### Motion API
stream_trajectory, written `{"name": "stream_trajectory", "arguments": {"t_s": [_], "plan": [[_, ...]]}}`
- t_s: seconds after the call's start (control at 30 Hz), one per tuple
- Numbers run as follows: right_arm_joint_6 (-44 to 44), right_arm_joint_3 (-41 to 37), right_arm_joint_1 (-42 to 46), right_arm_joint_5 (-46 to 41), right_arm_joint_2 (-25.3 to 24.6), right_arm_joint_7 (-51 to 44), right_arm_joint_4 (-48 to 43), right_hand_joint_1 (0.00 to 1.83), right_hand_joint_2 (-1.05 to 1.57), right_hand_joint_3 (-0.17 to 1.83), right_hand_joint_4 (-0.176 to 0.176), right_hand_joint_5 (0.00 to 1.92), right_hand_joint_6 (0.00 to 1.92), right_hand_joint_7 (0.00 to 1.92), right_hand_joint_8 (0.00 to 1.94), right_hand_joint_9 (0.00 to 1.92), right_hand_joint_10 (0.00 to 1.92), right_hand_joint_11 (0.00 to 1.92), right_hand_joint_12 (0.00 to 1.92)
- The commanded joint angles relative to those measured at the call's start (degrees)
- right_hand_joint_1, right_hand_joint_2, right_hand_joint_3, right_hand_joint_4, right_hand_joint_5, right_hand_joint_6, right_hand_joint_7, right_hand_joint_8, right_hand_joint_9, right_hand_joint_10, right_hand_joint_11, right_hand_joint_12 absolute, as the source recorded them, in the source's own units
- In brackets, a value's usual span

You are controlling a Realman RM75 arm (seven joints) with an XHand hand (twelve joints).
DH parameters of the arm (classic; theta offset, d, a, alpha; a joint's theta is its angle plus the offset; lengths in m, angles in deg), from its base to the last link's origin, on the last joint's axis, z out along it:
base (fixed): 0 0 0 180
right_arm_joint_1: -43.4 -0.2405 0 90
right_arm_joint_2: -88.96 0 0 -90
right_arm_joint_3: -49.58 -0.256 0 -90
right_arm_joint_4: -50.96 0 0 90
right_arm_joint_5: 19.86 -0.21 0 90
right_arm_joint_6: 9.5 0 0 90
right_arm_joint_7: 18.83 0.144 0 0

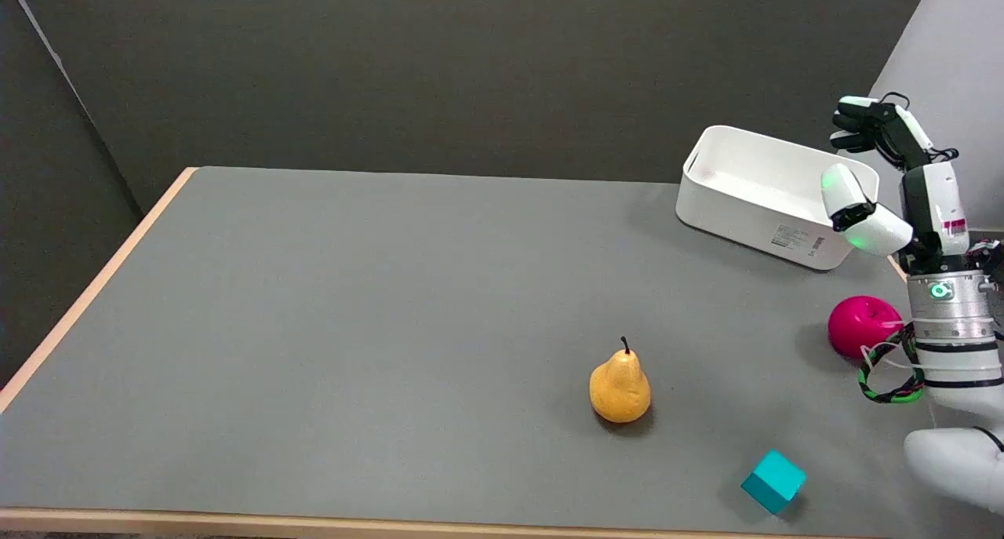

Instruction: Pick up the cube.

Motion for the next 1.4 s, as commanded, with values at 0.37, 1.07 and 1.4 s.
{"name": "stream_trajectory", "arguments": {"t_s": [0.37, 1.07, 1.4], "plan": [[-0.2, -11.4, 9.9, 6.8, 4.8, 0.5, -0.9, 0.52, 0.73, 0.95, 0.109, 0.34, 0.69, 0.51, 0.56, 0.49, 1.01, 0.29, 1.42], [25.3, 0.9, 27.7, 9.7, -7.5, -5.9, 7.7, 0.45, 0.65, 0.90, 0.085, 0.37, 0.71, 0.56, 0.64, 0.54, 1.13, 0.35, 1.56], [25.4, 4.6, 31.1, 19.1, -8.3, -13.5, 1.5, 0.40, 0.66, 0.84, 0.076, 0.40, 0.78, 0.57, 0.65, 0.53, 1.14, 0.35, 1.55]]}}
